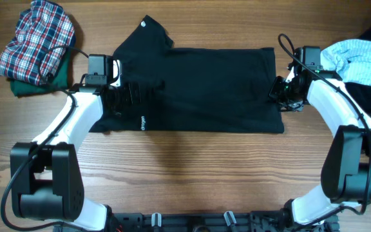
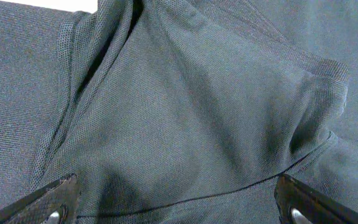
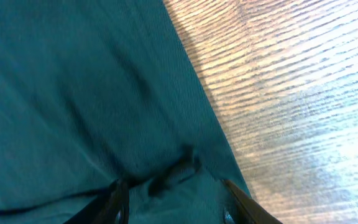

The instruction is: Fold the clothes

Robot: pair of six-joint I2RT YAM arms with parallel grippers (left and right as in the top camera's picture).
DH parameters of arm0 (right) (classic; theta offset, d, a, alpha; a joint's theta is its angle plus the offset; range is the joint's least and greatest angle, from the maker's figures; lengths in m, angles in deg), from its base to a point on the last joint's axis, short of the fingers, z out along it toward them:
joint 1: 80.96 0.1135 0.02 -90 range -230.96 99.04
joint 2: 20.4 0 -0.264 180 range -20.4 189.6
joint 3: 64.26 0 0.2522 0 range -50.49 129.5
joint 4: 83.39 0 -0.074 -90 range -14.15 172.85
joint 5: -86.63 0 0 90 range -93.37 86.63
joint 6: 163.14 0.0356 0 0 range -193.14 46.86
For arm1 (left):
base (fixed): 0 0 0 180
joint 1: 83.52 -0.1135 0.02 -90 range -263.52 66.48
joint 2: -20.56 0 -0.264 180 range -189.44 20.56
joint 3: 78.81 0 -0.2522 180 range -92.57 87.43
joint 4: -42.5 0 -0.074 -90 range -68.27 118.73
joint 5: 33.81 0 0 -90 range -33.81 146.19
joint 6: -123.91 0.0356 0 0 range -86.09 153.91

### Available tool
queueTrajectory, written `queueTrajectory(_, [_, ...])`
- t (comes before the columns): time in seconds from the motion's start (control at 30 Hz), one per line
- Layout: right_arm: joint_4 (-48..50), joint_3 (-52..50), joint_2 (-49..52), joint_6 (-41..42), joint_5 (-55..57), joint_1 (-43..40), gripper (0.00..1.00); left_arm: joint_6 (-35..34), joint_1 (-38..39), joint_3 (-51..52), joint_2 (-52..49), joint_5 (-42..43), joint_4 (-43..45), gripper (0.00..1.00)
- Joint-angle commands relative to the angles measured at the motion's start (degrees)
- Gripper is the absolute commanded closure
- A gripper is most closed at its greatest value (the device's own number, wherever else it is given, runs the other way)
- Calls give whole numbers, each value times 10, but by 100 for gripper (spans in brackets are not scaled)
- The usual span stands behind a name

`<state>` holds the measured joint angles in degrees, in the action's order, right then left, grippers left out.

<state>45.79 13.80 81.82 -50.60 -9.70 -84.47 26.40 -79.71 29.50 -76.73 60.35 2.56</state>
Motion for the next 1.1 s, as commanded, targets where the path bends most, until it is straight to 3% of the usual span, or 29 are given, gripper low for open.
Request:
queueTrajectory(0.0, [12,8,21,17,9,3,57,13,0,-8,-4,-8,-4,0])
queueTrajectory(0.37, [28,8,44,16,5,5,67,13,-1,-8,-4,-8,-8,0])
queueTrajectory(0.6, [45,9,44,16,4,5,88,13,-1,-8,-4,-8,-8,0])
queueTrajectory(0.63, [51,9,44,16,4,5,96,13,-1,-8,-4,-8,-9,0])
queueTrajectory(1.07, [95,10,44,24,6,-5,96,14,-1,-8,-4,-8,-12,1])
